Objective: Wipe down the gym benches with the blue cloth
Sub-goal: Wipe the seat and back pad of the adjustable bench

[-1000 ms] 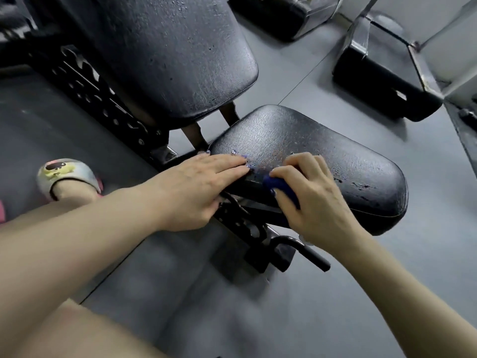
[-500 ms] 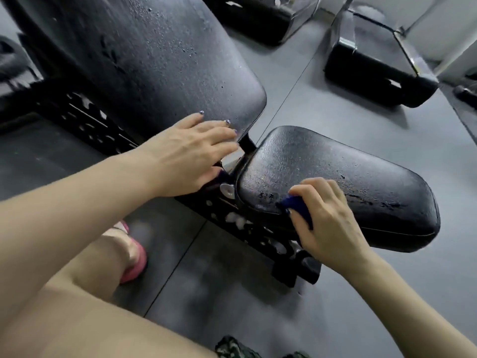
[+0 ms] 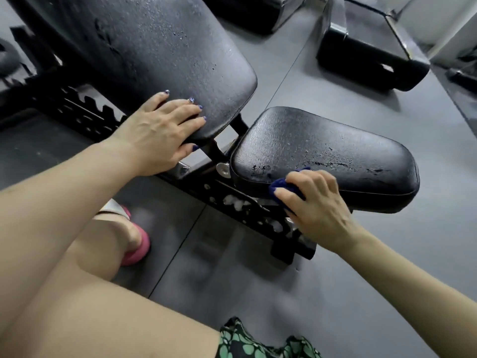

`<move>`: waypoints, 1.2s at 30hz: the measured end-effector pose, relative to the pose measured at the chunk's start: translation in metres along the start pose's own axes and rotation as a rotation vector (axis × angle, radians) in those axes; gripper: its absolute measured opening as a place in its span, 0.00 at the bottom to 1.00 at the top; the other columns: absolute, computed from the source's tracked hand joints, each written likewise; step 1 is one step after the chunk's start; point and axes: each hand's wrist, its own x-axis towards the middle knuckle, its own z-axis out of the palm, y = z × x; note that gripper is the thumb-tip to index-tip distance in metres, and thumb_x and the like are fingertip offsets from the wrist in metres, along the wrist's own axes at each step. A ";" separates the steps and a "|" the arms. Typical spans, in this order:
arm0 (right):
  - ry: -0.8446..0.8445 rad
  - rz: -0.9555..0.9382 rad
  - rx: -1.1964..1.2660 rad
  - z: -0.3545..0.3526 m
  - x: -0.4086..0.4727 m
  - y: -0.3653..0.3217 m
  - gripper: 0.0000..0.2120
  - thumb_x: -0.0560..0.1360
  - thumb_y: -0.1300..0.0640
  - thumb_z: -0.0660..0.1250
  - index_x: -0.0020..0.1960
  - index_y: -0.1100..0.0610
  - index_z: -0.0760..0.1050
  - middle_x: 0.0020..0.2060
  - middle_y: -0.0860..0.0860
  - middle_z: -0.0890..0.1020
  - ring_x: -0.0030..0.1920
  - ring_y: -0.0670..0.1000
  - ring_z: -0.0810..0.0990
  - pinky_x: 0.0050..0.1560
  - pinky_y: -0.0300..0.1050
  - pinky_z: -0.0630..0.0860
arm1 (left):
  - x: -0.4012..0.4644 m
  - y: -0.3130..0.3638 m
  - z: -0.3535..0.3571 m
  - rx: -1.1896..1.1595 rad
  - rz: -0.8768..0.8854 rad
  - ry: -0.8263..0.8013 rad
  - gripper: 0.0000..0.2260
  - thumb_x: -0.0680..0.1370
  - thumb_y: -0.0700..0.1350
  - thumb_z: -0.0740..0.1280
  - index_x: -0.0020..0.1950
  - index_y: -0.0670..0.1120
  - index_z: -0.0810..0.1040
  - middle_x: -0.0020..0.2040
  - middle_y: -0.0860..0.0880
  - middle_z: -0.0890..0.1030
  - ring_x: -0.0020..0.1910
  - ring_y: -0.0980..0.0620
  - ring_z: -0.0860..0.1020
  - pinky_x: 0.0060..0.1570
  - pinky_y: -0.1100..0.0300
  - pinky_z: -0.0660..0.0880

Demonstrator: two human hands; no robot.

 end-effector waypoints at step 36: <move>-0.226 0.252 0.262 0.013 0.088 -0.029 0.07 0.72 0.51 0.66 0.48 0.50 0.79 0.47 0.47 0.77 0.51 0.53 0.74 0.54 0.50 0.64 | -0.009 -0.007 0.008 -0.031 0.008 0.071 0.27 0.77 0.56 0.51 0.69 0.45 0.73 0.71 0.45 0.72 0.73 0.47 0.67 0.72 0.44 0.59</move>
